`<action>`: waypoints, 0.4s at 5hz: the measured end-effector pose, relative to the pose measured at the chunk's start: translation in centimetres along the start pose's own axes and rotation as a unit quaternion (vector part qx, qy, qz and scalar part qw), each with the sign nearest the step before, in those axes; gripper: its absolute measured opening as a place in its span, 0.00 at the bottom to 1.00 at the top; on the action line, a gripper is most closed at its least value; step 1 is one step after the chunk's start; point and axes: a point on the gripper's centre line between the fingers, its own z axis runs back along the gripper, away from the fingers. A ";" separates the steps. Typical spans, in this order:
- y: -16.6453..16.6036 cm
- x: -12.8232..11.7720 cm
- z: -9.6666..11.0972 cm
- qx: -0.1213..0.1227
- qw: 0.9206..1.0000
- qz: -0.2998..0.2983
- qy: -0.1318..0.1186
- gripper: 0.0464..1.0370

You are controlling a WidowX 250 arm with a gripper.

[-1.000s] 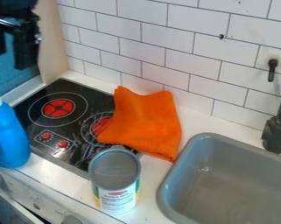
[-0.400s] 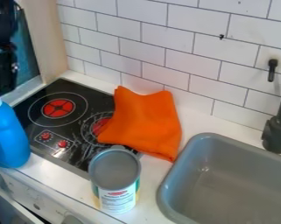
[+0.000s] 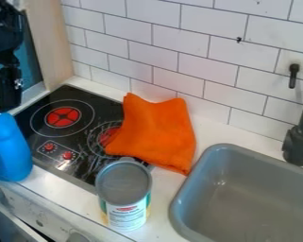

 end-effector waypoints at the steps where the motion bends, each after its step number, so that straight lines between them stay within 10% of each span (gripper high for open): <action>1: 0.2 0.0 0.0 0.005 1.000 0.001 0.000 0.96; 2: 0.9 -0.5 -0.3 0.001 1.000 0.017 0.006 0.96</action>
